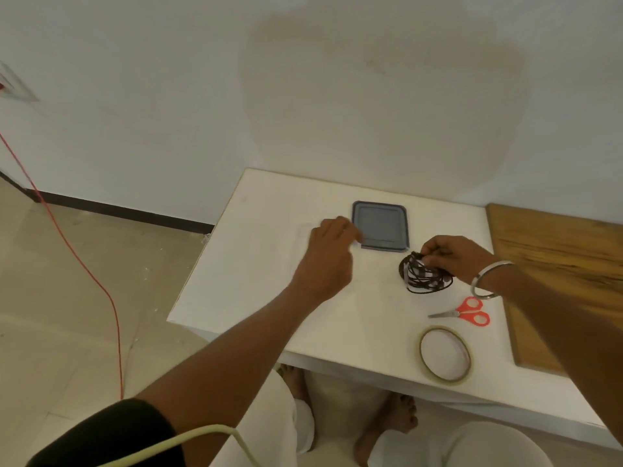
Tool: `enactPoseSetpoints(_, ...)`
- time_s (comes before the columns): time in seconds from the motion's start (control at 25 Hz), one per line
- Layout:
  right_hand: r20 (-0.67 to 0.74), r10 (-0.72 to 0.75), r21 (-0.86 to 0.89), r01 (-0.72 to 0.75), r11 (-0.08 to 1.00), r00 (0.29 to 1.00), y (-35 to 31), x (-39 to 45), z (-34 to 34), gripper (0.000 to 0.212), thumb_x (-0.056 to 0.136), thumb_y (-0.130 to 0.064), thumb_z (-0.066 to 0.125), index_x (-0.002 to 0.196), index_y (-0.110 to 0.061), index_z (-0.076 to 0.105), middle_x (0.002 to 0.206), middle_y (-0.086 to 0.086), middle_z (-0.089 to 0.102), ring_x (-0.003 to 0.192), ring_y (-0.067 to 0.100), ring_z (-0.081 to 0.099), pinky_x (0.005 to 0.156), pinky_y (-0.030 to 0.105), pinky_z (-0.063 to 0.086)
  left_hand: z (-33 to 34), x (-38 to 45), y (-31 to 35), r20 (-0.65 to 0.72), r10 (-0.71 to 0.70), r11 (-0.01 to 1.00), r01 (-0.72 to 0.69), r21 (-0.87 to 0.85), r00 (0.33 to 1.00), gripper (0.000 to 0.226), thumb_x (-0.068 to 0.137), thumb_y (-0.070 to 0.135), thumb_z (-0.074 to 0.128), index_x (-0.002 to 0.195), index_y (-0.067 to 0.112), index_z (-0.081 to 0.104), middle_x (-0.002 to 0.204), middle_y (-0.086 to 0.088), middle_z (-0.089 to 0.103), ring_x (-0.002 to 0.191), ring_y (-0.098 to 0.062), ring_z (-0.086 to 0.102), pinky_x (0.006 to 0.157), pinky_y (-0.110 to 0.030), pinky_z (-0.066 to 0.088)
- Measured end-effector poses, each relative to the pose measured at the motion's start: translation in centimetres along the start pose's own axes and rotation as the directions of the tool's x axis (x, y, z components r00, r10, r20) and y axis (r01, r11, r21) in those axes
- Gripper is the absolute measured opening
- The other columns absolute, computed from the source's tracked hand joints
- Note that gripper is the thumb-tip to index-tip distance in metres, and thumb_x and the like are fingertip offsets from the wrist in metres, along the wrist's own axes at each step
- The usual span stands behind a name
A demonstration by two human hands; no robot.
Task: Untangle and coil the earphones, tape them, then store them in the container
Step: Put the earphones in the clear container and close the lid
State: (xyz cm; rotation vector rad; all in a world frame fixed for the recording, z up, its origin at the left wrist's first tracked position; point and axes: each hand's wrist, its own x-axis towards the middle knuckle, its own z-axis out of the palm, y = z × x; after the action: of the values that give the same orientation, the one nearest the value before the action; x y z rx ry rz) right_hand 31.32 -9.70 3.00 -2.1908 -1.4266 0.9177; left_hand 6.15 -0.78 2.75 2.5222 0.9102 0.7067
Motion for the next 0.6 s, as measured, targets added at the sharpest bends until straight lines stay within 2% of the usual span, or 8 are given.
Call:
enactPoseSetpoints(0.08, -0.079, 0.047, 0.073, -0.041, 0.996, 0.996, 1.8, -0.5, -1.7, 0.009, 0.085, -0.008, 0.065, 0.090, -0.015, 0.064, 0.075, 0.000, 0.069, 0.065, 0.015, 0.063, 0.062, 0.026, 0.050, 2.2, 1.4, 2.8, 0.071, 0.116, 0.991, -0.111, -0.075, 0.991, 0.042, 0.070, -0.014, 0.047, 0.104, 0.006, 0.062, 0.108, -0.009, 0.057, 0.103, -0.027, 0.050, 0.087, -0.035, 0.039)
enactPoseSetpoints(0.16, -0.164, 0.086, 0.125, -0.066, 0.990, 0.983, 3.6, -0.8, -3.0, 0.009, 0.085, -0.006, 0.064, 0.093, -0.009, 0.063, 0.073, 0.002, 0.068, 0.062, 0.017, 0.062, 0.061, 0.028, 0.050, 4.8, 2.2, 4.5, 0.173, 0.114, 0.984, -0.087, -0.158, 0.978, 0.041, 0.077, -0.017, 0.045, 0.108, 0.003, 0.061, 0.112, -0.012, 0.057, 0.106, -0.027, 0.049, 0.089, -0.033, 0.040)
enactPoseSetpoints(0.24, -0.257, 0.114, 0.156, -0.075, 0.985, 0.960, 5.1, -1.1, -3.8, 0.009, 0.084, -0.006, 0.064, 0.093, -0.010, 0.063, 0.071, 0.001, 0.068, 0.061, 0.017, 0.062, 0.058, 0.026, 0.048, 7.6, 2.8, 5.4, 0.292, 0.032, 0.988, 0.015, -0.157, 0.956, 0.038, 0.084, -0.015, 0.044, 0.115, 0.002, 0.059, 0.119, -0.014, 0.054, 0.111, -0.026, 0.048, 0.091, -0.030, 0.040)
enactPoseSetpoints(0.28, -0.285, 0.118, 0.162, -0.074, 0.984, 0.951, 5.6, -1.2, -4.0, 0.009, 0.084, -0.007, 0.065, 0.090, -0.014, 0.063, 0.072, 0.001, 0.068, 0.062, 0.018, 0.062, 0.058, 0.027, 0.048, 8.9, 3.0, 5.7, 0.339, -0.056, 0.988, 0.102, -0.118, 0.939, 0.036, 0.087, -0.011, 0.045, 0.118, 0.002, 0.056, 0.123, -0.015, 0.051, 0.114, -0.026, 0.047, 0.092, -0.029, 0.040)
enactPoseSetpoints(0.36, -0.300, 0.104, 0.180, -0.051, 0.982, 0.948, 6.4, -1.4, -3.8, 0.015, 0.083, -0.008, 0.067, 0.084, -0.022, 0.061, 0.075, 0.004, 0.068, 0.066, 0.021, 0.063, 0.062, 0.031, 0.051, 10.9, 3.4, 6.0, 0.365, -0.251, 0.963, 0.270, -0.001, 0.897, 0.031, 0.092, -0.002, 0.047, 0.124, 0.001, 0.050, 0.130, -0.016, 0.046, 0.118, -0.027, 0.046, 0.095, -0.029, 0.040)
enactPoseSetpoints(0.4, -0.298, 0.091, 0.183, -0.037, 0.982, 0.950, 6.7, -1.5, -3.6, 0.017, 0.082, -0.009, 0.068, 0.082, -0.024, 0.060, 0.078, 0.006, 0.068, 0.069, 0.023, 0.064, 0.065, 0.034, 0.053, 11.5, 3.6, 5.9, 0.367, -0.308, 0.950, 0.306, 0.064, 0.878, 0.031, 0.094, 0.003, 0.048, 0.125, 0.002, 0.048, 0.131, -0.016, 0.044, 0.119, -0.027, 0.045, 0.097, -0.029, 0.040)
enactPoseSetpoints(0.48, -0.294, 0.063, 0.154, -0.018, 0.988, 0.954, 7.4, -1.4, -3.2, 0.017, 0.082, -0.011, 0.068, 0.082, -0.026, 0.060, 0.082, 0.008, 0.068, 0.074, 0.027, 0.065, 0.070, 0.038, 0.055, 12.5, 4.1, 6.0, 0.372, -0.344, 0.939, 0.310, 0.150, 0.862, 0.030, 0.097, 0.011, 0.047, 0.126, 0.003, 0.049, 0.129, -0.014, 0.045, 0.118, -0.027, 0.045, 0.097, -0.030, 0.038)
enactPoseSetpoints(0.6, -0.309, 0.043, 0.160, 0.007, 0.987, 0.950, 8.0, -1.1, -2.8, 0.013, 0.082, -0.013, 0.068, 0.083, -0.025, 0.062, 0.084, 0.010, 0.068, 0.076, 0.030, 0.066, 0.072, 0.042, 0.056, 13.1, 4.7, 6.8, 0.339, -0.398, 0.914, 0.400, 0.068, 0.852, 0.024, 0.096, 0.016, 0.052, 0.113, 0.000, 0.053, 0.117, -0.016, 0.054, 0.109, -0.027, 0.051, 0.088, -0.030, 0.041)
